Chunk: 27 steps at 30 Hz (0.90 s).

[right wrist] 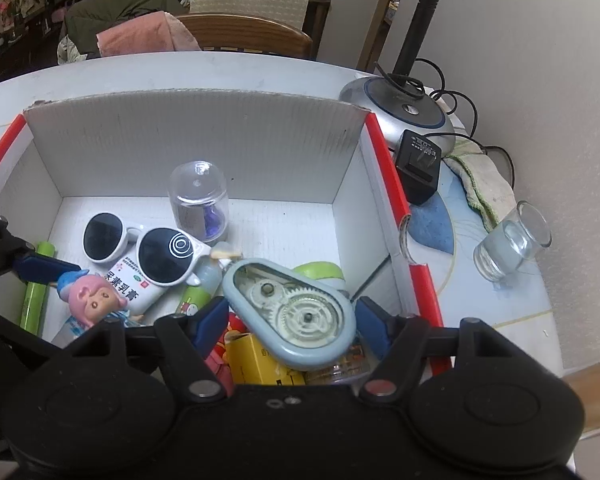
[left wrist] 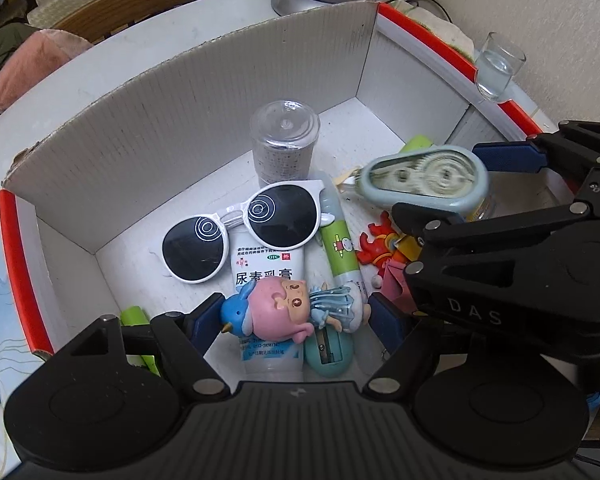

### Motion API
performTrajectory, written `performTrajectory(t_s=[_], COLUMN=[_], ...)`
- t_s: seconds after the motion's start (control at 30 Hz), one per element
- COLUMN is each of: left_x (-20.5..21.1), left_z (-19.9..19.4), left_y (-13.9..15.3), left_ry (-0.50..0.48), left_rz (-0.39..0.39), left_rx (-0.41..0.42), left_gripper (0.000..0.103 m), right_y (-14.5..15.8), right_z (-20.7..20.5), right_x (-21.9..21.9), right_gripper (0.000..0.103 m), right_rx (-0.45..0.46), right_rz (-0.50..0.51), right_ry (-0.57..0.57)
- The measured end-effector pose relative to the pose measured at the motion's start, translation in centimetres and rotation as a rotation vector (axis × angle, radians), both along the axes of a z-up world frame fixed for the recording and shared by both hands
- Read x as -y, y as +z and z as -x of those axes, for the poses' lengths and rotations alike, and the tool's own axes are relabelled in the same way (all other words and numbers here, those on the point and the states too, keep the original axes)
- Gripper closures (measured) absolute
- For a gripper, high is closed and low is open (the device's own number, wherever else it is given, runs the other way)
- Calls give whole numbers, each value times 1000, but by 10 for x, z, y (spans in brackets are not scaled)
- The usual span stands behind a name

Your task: Organize rigid objects

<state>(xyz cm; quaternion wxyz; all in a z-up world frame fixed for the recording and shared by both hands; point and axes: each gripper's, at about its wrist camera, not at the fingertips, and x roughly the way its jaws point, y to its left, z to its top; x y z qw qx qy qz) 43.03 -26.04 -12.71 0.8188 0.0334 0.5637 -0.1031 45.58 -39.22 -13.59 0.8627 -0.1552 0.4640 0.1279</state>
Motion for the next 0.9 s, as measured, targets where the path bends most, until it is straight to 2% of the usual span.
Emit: performTrajectory(t_s=[0.2, 0.43, 0.9], left_x=[-5, -11, -46], left_z=[8, 25, 89], left_y=[9, 26, 77], left_ry=[8, 19, 16], left_rz=[35, 73, 97], left_rx=[42, 106, 309], left_gripper=[25, 25, 25], right_y=[6, 27, 78], right_z=[5, 20, 87], right_x=[8, 20, 27], right_gripper=[30, 30, 26], right_rx=[2, 31, 144], right_rz=[-20, -79, -213], right_ry=[-20, -32, -11])
